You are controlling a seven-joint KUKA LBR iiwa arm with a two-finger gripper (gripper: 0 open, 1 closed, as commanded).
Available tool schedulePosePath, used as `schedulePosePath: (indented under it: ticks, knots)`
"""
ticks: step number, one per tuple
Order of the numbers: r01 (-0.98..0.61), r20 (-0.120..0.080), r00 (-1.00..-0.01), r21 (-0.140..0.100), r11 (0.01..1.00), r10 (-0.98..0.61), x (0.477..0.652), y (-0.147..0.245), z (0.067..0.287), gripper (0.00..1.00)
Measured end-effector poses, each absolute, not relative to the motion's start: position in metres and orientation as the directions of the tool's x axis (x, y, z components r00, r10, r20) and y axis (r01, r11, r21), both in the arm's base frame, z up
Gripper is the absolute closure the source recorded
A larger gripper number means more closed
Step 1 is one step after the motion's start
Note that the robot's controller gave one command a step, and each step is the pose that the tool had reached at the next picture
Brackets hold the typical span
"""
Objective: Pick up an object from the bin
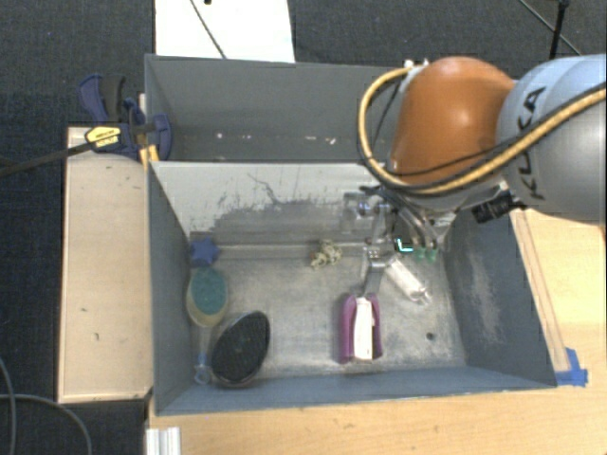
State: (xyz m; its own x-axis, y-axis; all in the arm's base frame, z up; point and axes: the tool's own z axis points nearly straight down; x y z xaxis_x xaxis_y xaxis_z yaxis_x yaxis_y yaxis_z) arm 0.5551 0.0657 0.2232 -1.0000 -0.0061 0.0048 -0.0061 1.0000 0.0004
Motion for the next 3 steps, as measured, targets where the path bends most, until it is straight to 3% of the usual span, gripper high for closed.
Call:
schedulePosePath:
  ticks: [1, 2, 3]
  knots:
    - [-0.012, 0.007, -1.000, 0.000, 1.000, -0.012, 0.533, 0.058, 0.115, 0.00]
    - [-0.371, 0.000, -0.928, 0.000, 0.928, -0.371, 0.500, 0.067, 0.147, 0.00]
    - [-0.345, -0.013, -0.938, -0.002, 0.939, -0.345, 0.481, 0.108, 0.376, 0.00]
